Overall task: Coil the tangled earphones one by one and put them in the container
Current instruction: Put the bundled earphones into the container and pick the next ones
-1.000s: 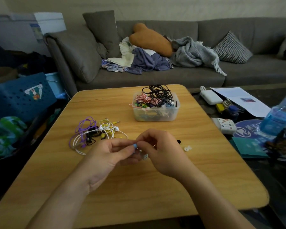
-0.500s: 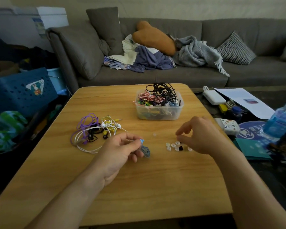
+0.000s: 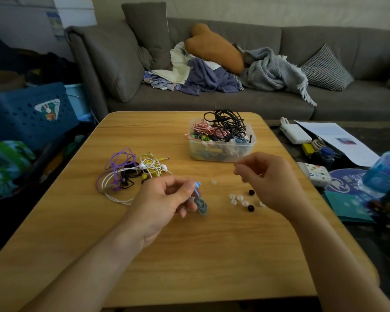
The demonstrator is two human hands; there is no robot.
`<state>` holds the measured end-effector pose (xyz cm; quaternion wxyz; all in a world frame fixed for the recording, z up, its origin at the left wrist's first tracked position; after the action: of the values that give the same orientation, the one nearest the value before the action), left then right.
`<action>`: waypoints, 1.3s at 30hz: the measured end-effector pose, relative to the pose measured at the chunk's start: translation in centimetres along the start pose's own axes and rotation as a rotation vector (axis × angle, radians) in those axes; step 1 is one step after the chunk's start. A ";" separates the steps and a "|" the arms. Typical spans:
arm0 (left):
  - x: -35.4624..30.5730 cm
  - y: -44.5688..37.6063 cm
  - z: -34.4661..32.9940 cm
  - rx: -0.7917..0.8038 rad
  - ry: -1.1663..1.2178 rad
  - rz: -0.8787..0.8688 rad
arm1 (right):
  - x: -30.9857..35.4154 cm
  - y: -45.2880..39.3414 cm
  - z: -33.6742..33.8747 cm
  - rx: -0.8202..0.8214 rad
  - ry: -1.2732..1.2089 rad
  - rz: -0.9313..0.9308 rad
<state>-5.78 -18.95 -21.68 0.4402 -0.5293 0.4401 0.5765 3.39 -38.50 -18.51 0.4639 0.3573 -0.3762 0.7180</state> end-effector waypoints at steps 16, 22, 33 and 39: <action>-0.9 0.6 -2.4 -0.164 0.125 -0.223 | 2.4 2.0 -3.5 0.172 -0.803 -0.011; -1.0 0.7 -1.8 -0.190 0.297 -0.124 | 2.8 2.3 -5.0 0.126 -0.872 -0.030; -1.2 0.6 -0.7 -0.260 0.094 -0.277 | 2.8 2.4 -5.3 0.139 -0.821 -0.049; -1.5 0.7 -0.4 -0.251 -0.016 -0.355 | 2.4 2.4 -4.7 0.281 -0.791 -0.069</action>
<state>-6.24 -19.59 -20.16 0.4691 -0.6445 0.2613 0.5444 -0.38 -34.16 -19.11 0.2541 0.6776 -0.4117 0.5539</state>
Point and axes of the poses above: each hand's wrist, its own y-axis away from the middle knuckle, its own z-axis out of the back of the hand, x = y × z, the point moved 3 cm from there along -y, towards the middle knuckle, and after that the axes turned 10 degrees about -y, right-handed, at the moved point
